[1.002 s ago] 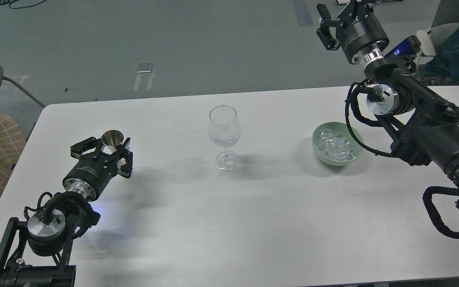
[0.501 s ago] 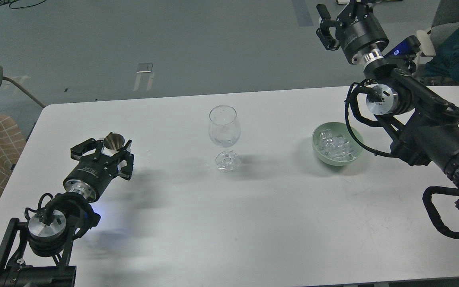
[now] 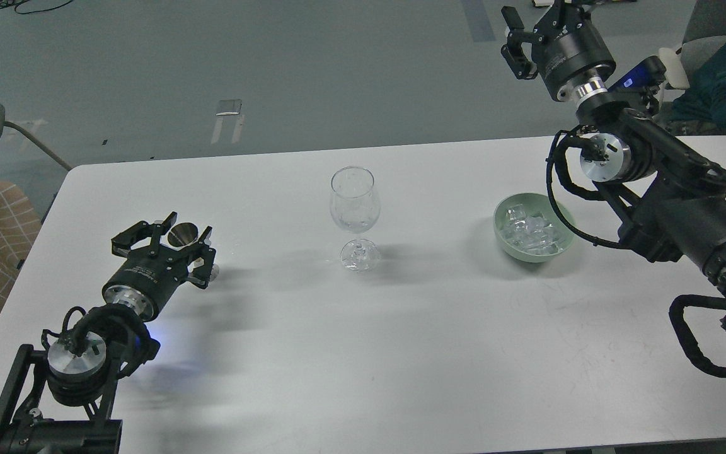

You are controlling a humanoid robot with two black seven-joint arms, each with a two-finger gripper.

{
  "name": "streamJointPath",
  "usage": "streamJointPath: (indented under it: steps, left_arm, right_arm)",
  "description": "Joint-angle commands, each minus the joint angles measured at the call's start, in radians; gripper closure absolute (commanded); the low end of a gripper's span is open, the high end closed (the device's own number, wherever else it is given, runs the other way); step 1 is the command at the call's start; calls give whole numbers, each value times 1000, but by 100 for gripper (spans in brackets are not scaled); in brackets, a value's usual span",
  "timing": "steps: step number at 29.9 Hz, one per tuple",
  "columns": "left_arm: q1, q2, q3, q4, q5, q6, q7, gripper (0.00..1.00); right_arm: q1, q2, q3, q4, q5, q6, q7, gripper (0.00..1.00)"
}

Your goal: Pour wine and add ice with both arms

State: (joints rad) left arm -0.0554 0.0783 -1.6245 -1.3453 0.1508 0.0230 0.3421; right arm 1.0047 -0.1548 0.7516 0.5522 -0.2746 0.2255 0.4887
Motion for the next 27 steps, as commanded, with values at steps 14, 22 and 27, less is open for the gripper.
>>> streamJointPath:
  steps: [14, 22, 27]
  left_arm:
    - [86, 28, -38, -18, 0, -168, 112, 2]
    - [209, 38, -158, -34, 0, -412, 147, 2]
    - [212, 98, -235, -17, 10, -503, 147, 2]
  right_arm:
    - [0, -3, 0, 2, 0, 0, 0, 0]
    - [-6, -38, -2, 27, 0, 2, 0, 0]
    - [-31, -110, -40, 92, -6, 2, 0, 0]
